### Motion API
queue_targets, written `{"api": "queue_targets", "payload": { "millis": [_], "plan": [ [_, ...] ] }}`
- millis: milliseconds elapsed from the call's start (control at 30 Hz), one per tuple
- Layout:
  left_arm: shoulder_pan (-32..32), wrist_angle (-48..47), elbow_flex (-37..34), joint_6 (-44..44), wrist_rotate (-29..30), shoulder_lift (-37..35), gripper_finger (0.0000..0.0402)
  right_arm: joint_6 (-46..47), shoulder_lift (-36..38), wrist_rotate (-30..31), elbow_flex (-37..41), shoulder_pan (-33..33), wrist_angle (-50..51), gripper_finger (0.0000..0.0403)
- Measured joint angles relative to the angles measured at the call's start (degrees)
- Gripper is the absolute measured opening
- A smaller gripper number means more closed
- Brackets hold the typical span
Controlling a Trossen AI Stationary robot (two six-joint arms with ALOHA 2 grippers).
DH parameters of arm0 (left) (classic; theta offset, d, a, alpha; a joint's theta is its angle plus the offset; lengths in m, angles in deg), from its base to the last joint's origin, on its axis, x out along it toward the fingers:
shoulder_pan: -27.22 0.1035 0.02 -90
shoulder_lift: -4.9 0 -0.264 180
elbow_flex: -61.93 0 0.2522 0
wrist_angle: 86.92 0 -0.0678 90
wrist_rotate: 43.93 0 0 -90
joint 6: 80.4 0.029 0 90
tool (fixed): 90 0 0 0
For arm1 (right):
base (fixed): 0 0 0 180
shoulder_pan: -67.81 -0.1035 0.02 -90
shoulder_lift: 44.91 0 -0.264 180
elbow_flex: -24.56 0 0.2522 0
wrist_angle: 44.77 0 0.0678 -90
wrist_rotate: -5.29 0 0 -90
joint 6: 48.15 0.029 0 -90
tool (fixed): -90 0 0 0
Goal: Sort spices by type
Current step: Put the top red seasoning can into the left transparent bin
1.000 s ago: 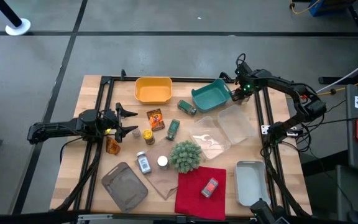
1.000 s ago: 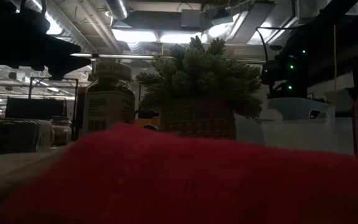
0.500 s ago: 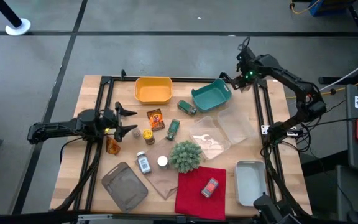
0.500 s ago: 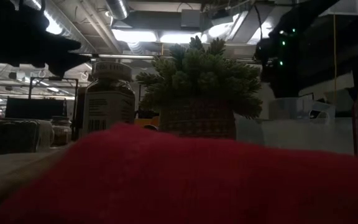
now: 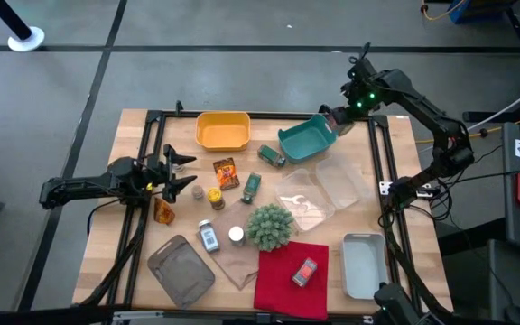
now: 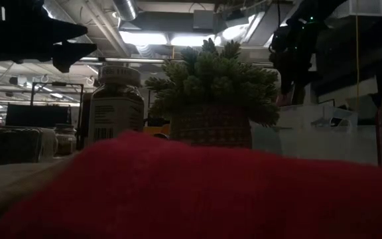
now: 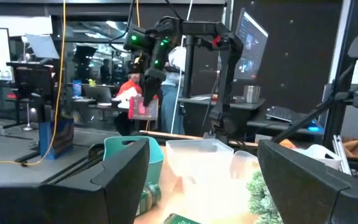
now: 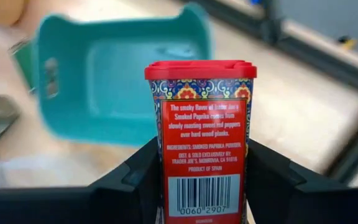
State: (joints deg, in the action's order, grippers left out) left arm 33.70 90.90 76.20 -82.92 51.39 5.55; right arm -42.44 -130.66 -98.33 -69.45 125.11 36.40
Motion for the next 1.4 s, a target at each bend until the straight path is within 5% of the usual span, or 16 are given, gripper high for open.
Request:
{"api": "queue_targets", "payload": {
  "millis": [567, 1000, 1400],
  "plan": [
    [0.0, 8.7, 0.0, -0.4, 2.8, 4.6, 0.0285, 3.2, 0.0, -13.0, 0.0, -2.0, -2.6, 0.0179],
    [0.0, 25.5, 2.5, -9.1, 3.9, 28.5, 0.0285, -1.7, -0.1, -13.3, 0.1, -15.2, -20.9, 0.0179],
    [3.2, 21.5, 21.8, -4.9, 2.1, 49.7, 0.0285, -14.0, -0.1, -12.8, 0.1, -27.8, -31.5, 0.0179]
  ]
}}
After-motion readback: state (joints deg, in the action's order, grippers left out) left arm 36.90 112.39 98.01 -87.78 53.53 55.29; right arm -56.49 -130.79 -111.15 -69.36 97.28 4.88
